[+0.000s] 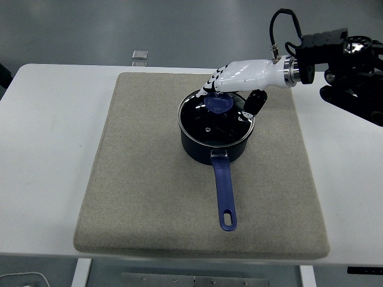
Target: Lift the pot lid and place it to the right of the pot.
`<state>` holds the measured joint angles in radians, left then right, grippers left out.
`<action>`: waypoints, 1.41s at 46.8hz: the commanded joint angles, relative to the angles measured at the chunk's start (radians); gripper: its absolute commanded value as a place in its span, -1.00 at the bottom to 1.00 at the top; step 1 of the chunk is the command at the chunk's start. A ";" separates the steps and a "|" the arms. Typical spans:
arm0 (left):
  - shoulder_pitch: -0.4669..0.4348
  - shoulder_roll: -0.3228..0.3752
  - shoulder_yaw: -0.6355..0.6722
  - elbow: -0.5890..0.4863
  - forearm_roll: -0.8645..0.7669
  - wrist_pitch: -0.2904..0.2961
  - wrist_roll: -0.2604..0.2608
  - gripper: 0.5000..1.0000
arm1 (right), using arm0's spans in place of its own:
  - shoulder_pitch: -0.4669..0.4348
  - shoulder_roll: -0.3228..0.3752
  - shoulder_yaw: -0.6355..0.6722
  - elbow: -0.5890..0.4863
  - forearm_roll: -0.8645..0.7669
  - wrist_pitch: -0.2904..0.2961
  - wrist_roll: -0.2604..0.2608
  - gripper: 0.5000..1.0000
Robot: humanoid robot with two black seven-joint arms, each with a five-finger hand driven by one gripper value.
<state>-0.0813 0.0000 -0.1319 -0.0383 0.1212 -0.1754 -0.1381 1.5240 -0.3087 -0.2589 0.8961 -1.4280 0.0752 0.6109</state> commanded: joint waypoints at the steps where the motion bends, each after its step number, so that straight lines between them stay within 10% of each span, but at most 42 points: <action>1: 0.000 0.000 0.000 0.000 0.000 -0.001 0.000 1.00 | 0.001 0.000 0.000 -0.003 0.000 0.000 0.000 0.63; 12: 0.000 0.000 0.000 0.000 -0.002 0.000 0.000 1.00 | 0.010 0.000 -0.003 -0.003 0.001 0.009 0.000 0.41; 19: 0.000 0.000 0.000 0.000 0.000 0.000 0.000 1.00 | 0.010 0.000 -0.003 -0.006 0.001 0.018 0.000 -1.00; 66: 0.000 0.000 0.000 0.000 0.000 0.000 0.000 1.00 | 0.068 0.023 -0.056 -0.022 -0.002 0.052 0.000 -1.00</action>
<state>-0.0813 0.0000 -0.1319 -0.0383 0.1206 -0.1752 -0.1381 1.5918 -0.2854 -0.3154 0.8745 -1.4311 0.1286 0.6105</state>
